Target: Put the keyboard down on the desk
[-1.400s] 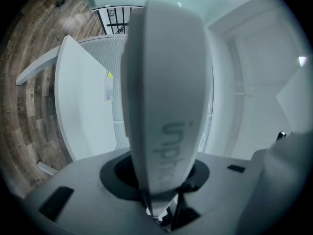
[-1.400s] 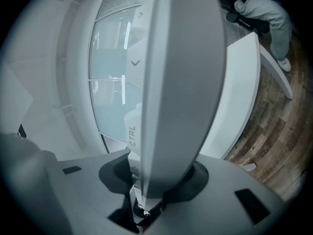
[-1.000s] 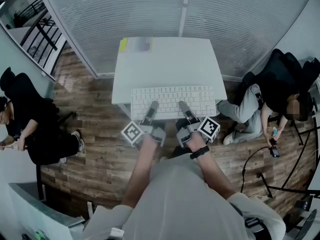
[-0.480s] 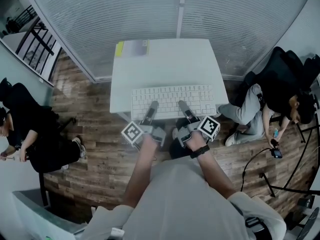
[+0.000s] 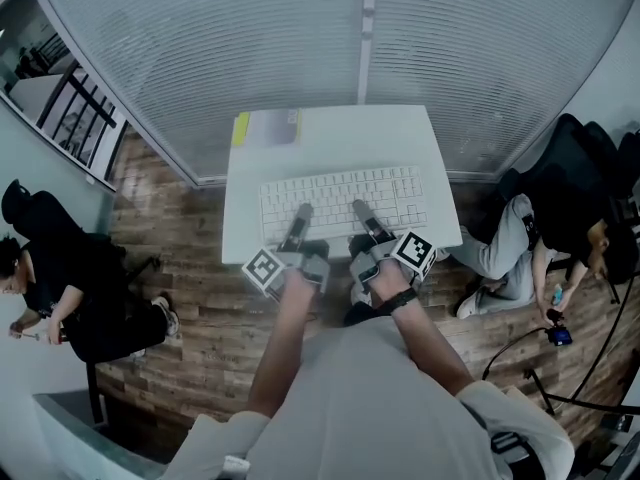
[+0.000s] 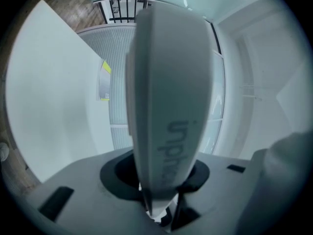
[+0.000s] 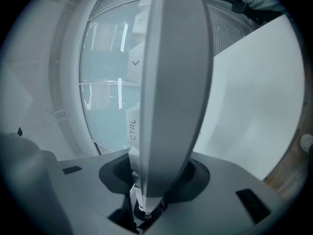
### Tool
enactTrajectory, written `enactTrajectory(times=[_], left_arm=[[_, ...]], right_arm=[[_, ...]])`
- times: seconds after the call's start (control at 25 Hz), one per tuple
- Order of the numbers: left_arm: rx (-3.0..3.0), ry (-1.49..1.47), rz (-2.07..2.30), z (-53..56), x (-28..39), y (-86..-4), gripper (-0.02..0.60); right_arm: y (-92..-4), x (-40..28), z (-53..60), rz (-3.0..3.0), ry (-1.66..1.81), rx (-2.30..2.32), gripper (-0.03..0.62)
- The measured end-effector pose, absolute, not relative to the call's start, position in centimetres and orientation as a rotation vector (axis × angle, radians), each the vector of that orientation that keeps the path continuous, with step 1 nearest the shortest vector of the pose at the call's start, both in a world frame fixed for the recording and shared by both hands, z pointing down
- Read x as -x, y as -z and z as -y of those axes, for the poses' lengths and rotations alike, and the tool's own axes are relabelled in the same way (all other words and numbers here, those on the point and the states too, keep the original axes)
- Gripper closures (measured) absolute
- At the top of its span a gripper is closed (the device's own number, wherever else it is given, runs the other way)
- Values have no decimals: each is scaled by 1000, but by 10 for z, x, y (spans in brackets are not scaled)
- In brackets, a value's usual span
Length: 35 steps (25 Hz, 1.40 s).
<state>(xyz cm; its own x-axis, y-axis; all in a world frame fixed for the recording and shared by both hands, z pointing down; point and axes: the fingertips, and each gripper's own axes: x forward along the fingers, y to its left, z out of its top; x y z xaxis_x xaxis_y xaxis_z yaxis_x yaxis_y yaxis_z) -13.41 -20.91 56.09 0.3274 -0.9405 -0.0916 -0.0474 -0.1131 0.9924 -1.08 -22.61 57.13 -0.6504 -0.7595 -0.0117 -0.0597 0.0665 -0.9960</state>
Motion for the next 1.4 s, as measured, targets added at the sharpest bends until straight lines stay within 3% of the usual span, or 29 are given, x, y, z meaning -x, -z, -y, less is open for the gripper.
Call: enactTrajectory(times=[0.2,0.6,1.4], left_arm=[[-1516,991,897,136,114,-552,449],[-1571,972,845,91,110,-534,448],[-1546,997,912,97,109,-545,448]], right_arm=[[-563,-11,147,-1794,1572,859,456],[-545,-16,96,-1759,1524,883,456],[-556,-13,111,-1774,1571,803,456]])
